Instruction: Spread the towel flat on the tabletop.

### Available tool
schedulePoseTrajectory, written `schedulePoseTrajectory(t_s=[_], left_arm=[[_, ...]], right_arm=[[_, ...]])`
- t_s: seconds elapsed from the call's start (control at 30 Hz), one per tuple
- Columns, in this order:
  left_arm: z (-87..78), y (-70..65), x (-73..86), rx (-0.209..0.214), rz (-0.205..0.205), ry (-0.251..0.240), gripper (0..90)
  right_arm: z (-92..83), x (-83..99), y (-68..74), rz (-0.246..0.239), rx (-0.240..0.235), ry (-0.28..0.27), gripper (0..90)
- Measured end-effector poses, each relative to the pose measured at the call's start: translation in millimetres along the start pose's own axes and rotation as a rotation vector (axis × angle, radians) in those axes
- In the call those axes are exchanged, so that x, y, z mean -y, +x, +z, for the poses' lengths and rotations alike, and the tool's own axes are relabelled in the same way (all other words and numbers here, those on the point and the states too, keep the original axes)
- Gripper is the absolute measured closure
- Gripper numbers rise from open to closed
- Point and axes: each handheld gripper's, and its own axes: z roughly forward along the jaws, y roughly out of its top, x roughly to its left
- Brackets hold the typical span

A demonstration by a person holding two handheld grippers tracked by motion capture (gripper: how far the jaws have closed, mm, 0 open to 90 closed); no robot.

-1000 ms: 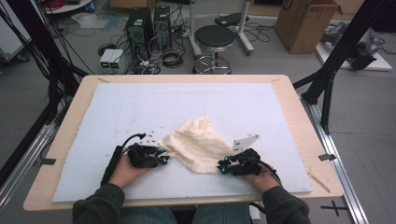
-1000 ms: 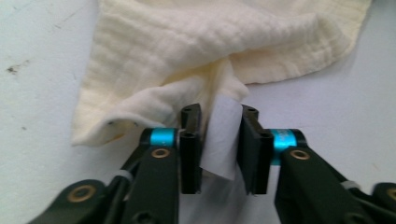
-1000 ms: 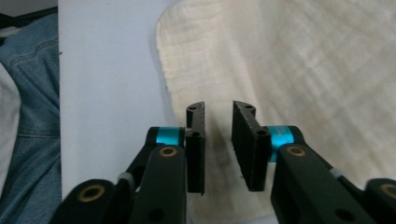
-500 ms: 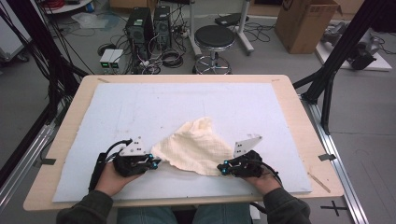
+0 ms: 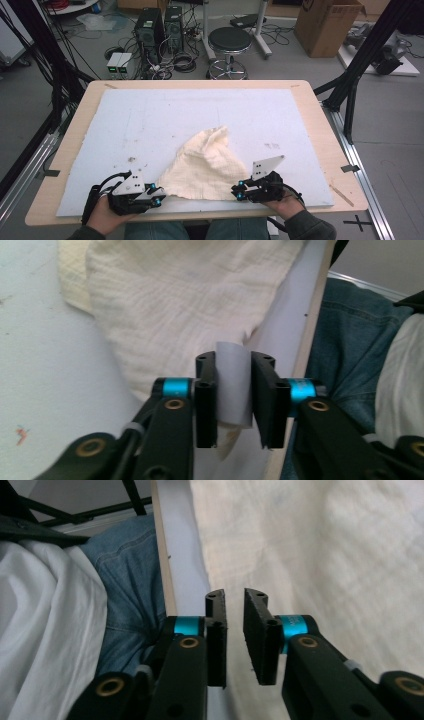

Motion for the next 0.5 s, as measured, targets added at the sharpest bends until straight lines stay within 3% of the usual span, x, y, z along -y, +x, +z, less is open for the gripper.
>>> schedulePoseTrajectory(t_s=[0.2,0.37,0.43,0.5], left_arm=[[-5.2,10.1,-13.8,-0.004,-0.012,-0.056,55.3],[5.7,31.4,-27.6,-0.039,-0.043,-0.081,54.5],[16.6,41.4,-30.9,-0.059,-0.078,-0.090,55.8],[25.8,47.3,-32.2,-0.078,-0.086,-0.082,57.9]], right_arm=[[-17.4,-11.3,-13.0,0.014,0.076,-0.073,70.2],[-16.1,-20.7,-45.0,0.063,0.181,-0.099,67.7],[-12.1,-25.6,-59.9,0.074,0.226,-0.097,67.6],[-7.8,-29.8,-74.9,0.095,0.261,-0.100,67.5]])
